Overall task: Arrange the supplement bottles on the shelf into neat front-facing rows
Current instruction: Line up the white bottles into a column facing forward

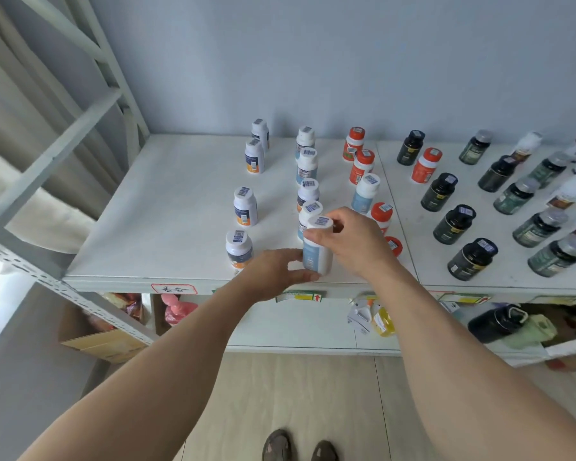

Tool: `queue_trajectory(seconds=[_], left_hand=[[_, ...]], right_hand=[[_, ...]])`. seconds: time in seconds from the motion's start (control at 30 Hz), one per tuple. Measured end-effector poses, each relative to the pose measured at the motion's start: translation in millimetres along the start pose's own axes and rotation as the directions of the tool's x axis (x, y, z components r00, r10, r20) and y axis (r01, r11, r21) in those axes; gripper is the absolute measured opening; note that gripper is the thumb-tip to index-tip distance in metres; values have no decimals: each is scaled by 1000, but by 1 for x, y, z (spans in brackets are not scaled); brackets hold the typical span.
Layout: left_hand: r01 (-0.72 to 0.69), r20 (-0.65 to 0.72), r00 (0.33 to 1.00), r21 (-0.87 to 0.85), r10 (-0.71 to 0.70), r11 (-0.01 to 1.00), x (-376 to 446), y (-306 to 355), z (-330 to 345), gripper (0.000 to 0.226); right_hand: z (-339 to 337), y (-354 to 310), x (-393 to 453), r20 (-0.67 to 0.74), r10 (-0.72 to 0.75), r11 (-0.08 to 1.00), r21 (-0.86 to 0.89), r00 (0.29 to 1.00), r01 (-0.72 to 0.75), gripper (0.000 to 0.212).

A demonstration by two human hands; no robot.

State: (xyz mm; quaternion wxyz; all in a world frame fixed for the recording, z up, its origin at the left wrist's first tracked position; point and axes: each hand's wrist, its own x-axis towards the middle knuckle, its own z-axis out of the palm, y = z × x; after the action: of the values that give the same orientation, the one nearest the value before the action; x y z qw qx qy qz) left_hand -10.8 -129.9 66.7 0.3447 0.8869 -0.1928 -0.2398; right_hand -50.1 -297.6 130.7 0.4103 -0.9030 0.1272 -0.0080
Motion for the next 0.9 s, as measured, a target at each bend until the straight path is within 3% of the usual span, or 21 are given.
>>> queue_trajectory(seconds=[0.33,0.6,0.9], left_hand=[[14,-29,999,15,-14,1000,-1,8,-5,53],[17,-142,990,207,13,978,4,1,-2,69],[-43,-122,988,348,91,937,12,-9,-7,66]], right_hand=[[-6,-4,4,31,-22,1000,-21,999,23,44],[8,20,12,145,-45,998,-32,988,50,47],[27,43,14,184,-14,1000,30,983,9,47]])
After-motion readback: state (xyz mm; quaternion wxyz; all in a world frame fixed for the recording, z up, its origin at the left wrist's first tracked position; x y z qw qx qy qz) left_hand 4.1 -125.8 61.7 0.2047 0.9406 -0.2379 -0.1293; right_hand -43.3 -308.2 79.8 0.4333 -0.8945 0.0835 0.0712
